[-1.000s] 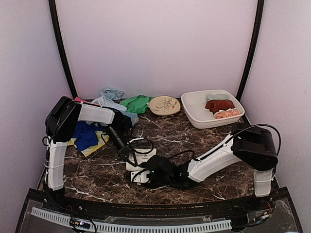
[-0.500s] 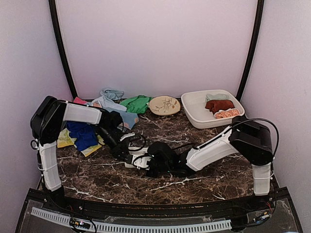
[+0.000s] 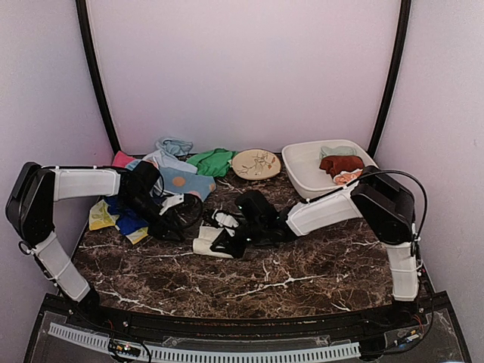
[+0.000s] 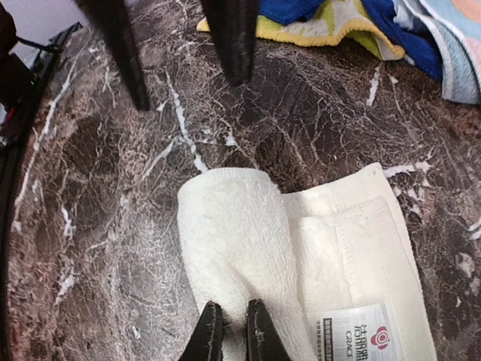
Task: Roll the towels
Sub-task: Roll the towel at the center of the board.
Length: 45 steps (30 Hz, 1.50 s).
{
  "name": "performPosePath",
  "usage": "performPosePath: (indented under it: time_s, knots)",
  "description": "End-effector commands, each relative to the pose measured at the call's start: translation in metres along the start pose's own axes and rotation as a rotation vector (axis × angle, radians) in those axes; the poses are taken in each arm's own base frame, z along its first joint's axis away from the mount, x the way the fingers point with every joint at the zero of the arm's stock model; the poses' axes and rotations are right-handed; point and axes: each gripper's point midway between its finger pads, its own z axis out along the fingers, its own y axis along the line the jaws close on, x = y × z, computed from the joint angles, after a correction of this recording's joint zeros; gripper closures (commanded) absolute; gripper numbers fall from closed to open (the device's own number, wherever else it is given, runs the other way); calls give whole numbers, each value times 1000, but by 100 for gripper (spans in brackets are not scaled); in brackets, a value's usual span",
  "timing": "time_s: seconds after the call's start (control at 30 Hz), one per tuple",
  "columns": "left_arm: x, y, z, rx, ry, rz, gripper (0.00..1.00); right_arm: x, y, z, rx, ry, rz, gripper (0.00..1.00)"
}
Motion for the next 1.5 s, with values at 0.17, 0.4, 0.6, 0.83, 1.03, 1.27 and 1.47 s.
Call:
performPosePath:
  time_s: [0.17,0.4,0.6,0.83,1.03,1.27,1.47]
  knots:
    - [-14,-21,25,-26,77,248,59,96,14,9,-353,330,676,100]
    - [-29,-20,49,-16,84,312,61,101,15,13,-406,355,814,100]
    - [-20,-14,66,13,144,292,69,91,10,15,-431,331,915,100]
    - [-13,-16,78,56,153,225,78,78,10,13,-459,306,957,100]
    - [-1,-27,88,135,169,143,90,59,2,7,-433,208,946,94]
    - [6,-32,97,222,191,38,97,24,-20,-27,-316,-35,819,71]
    - [13,-33,102,272,237,-32,97,25,-32,-54,-187,-94,719,63]
